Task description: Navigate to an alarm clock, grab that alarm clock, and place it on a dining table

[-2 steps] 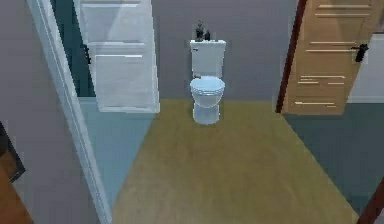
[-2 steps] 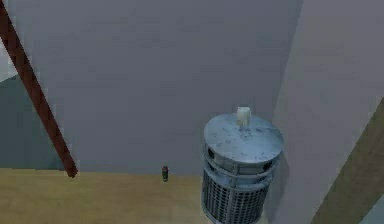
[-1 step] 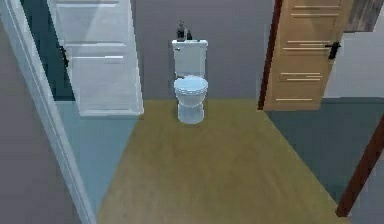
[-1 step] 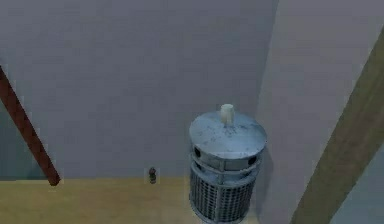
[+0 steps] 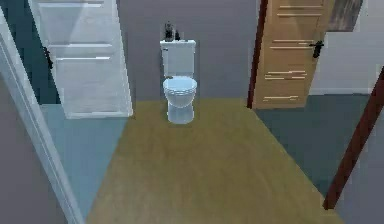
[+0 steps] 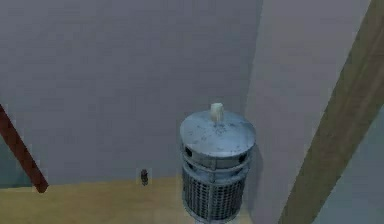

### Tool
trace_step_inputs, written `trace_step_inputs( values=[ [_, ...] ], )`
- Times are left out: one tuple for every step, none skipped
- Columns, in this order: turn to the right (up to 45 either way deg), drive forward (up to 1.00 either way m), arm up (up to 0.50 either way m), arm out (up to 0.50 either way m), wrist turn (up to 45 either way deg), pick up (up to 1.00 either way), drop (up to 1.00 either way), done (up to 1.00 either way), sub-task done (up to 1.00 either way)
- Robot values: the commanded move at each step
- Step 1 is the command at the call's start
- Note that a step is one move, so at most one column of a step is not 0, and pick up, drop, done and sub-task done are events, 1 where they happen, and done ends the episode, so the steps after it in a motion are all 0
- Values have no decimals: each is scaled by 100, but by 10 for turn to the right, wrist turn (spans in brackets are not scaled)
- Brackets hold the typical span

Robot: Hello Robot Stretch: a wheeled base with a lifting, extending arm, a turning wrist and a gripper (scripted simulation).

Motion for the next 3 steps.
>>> trace_step_inputs(
  values=[
    [0,50,0,0,0,0,0,0,0],
    [-240,0,0,0,0,0,0,0,0],
    [0,100,0,0,0,0,0,0,0]
  ],
)
